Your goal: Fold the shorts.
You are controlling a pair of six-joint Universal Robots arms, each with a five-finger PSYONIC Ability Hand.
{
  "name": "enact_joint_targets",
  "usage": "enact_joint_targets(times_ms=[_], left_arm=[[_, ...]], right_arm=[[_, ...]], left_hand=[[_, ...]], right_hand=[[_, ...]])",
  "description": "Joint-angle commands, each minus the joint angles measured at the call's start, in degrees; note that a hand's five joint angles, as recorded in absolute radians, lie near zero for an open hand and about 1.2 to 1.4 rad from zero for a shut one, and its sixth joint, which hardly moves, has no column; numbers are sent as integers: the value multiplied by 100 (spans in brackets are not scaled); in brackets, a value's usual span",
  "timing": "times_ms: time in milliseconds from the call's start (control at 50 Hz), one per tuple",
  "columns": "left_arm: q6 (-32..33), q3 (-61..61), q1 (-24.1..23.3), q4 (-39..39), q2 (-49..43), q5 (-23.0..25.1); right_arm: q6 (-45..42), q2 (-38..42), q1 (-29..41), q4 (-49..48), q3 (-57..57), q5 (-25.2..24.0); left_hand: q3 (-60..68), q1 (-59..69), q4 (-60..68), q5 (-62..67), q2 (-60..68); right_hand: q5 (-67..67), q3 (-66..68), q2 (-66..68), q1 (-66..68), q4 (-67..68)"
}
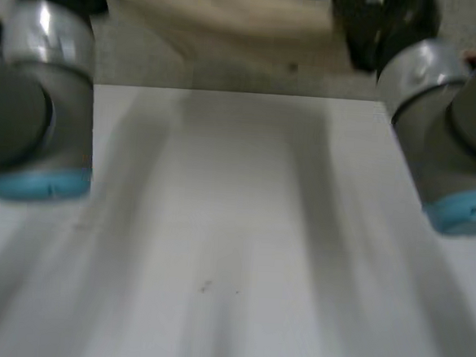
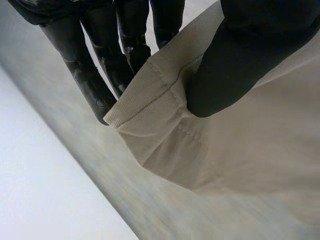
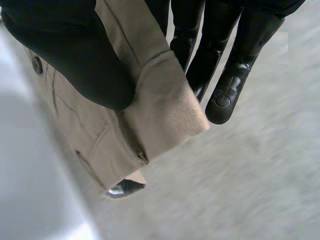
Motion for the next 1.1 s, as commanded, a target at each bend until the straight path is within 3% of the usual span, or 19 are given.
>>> enact_joint_targets(times_ms=[20, 80, 160, 240, 340, 440, 620, 700, 840, 960, 1100], left_arm=[[-283, -2255, -16, 17, -166, -32], [-301, -2766, -138, 17, -727, -59], [-301, -2960, -420, -53, -1186, -216], [-310, -3030, -499, -220, -968, -620], [-318, -3083, -490, -563, -344, -797], [-318, -3170, -517, -1291, 298, -788], [-371, -3399, -587, -2504, 483, -806], [-511, -3487, -894, -3418, 720, -797], [-863, -3356, -1264, -4983, 2178, -604], [-819, -3040, -1203, -5046, 2725, 10], [-582, -2767, -842, -4678, 2084, 143]], right_arm=[[178, 247, -61, 47, 1175, -42], [380, 939, -61, 126, 1457, -25], [442, 1126, -79, 249, 1747, -51], [451, 995, -79, 319, 2081, -69], [408, 468, -79, 433, 2520, -78], [381, 2, -87, 960, 2864, -165], [259, -218, -123, 2198, 2934, -552], [-40, -551, -228, 2840, 3030, -658], [-1033, -1659, -649, 3966, 3646, -860], [-1236, -2064, -1088, 4072, 3594, -1386], [-1183, -1802, -1502, 3976, 3400, -1809]], left_hand=[[1177, 1570, 1152, 1472, 1144], [1177, 1570, 1152, 1472, 1144], [1177, 1570, 1152, 1472, 1144], [1177, 1570, 1152, 1472, 1144], [1177, 1570, 1152, 1472, 1144], [1177, 1570, 1152, 1472, 1144], [1177, 1570, 1152, 1472, 1144], [1177, 1570, 1152, 1472, 1144], [1177, 1570, 1152, 1472, 1144], [1177, 1570, 1152, 1472, 1144], [1177, 1570, 1152, 1472, 1144]], right_hand=[[1329, 1213, 1284, 2469, 1176], [1329, 1213, 1284, 2469, 1176], [1329, 1213, 1284, 2469, 1176], [1329, 1213, 1284, 2469, 1176], [1329, 1213, 1284, 2469, 1176], [1329, 1213, 1284, 2469, 1176], [1329, 1213, 1284, 2469, 1176], [1329, 1213, 1284, 2469, 1176], [1329, 1213, 1284, 2469, 1176], [1329, 1213, 1284, 2469, 1176], [1329, 1213, 1284, 2469, 1176]])
